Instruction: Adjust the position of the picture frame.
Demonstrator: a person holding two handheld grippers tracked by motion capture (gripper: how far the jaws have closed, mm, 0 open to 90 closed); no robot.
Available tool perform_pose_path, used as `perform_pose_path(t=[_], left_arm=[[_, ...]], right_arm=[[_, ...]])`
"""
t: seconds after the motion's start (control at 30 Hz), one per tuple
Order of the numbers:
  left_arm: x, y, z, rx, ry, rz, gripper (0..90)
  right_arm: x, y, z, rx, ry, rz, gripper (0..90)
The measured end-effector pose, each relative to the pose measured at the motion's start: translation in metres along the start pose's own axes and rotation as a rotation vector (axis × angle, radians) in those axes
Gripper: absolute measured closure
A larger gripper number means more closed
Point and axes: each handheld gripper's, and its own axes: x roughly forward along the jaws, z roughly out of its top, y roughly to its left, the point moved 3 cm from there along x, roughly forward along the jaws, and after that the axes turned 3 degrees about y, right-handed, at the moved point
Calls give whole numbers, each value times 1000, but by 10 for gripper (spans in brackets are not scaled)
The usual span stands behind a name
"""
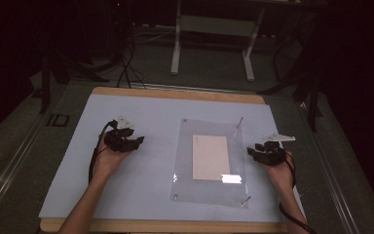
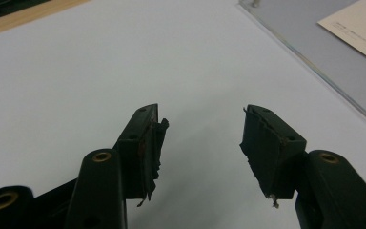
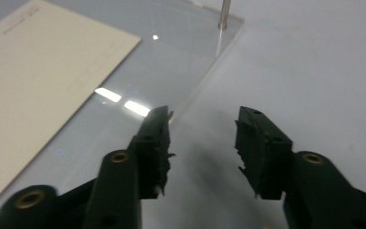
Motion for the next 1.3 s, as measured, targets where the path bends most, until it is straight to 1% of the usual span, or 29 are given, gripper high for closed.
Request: perform_pose_path(t=[0.03, 0.07, 0.13, 0.17, 0.2, 0.27, 0.33, 0.37, 0.47, 0.5, 0.57, 0.6, 0.67, 0.77, 0.83, 0.87, 0.9, 0.97, 1.0, 1.1, 1.2, 1.3], left_arm=[[1, -1, -1, -1, -9, -6, 470], [1, -1, -1, -10, -18, -14, 469], [-1, -1, -3, -34, -36, -31, 469], [-2, 0, -5, -53, -49, -47, 469], [-3, 0, -6, -65, -58, -53, 469], [-6, 2, -10, -75, -77, -57, 469], [-7, 5, -13, -79, -52, -54, 474], [-8, 6, -13, -86, -57, -47, 474], [-11, 12, -13, -122, -80, -63, 475], [-12, 13, -13, -126, -82, -56, 475], [-11, 13, -14, -128, -78, -58, 475], [-10, 13, -14, -122, -72, -60, 475], [-8, 11, -15, -108, -61, -57, 475], [-6, 8, -15, -88, -56, -59, 475], [-5, 7, -15, -77, -54, -62, 475], [-4, 7, -15, -77, -52, -62, 475], [-4, 7, -15, -76, -50, -61, 475], [-3, 8, -16, -79, -49, -61, 475], [-3, 8, -16, -80, -48, -63, 476], [-2, 10, -17, -85, -42, -60, 480], [-2, 10, -18, -92, -46, -59, 482], [-4, 12, -18, -94, -50, -54, 486]], right_arm=[[2, -1, 3, -4, -5, -3, 564], [3, -2, 6, -4, -10, -3, 575], [7, -4, 14, 2, -26, -1, 604], [8, -5, 17, 8, -32, 2, 623], [11, -6, 23, 20, -38, 7, 634], [16, -8, 32, 35, -50, 10, 647], [22, -10, 41, 32, -58, 1, 646], [26, -11, 46, 32, -61, 0, 647], [36, -10, 57, 26, -63, -7, 651], [41, -11, 62, 29, -61, -13, 651], [50, -12, 67, 30, -52, -30, 651], [55, -13, 70, 38, -50, -36, 651], [62, -15, 75, 57, -57, -34, 651], [72, -18, 81, 61, -39, -46, 684], [78, -18, 85, 71, -27, -43, 751], [81, -18, 86, 69, -15, -57, 786], [85, -18, 87, 65, -1, -73, 840], [87, -17, 89, 58, 2, -70, 850], [87, -17, 89, 69, 9, -68, 851], [86, -16, 90, 72, 18, -75, 853], [87, -15, 92, 85, 15, -78, 854], [89, -12, 98, 90, 18, -77, 854]])
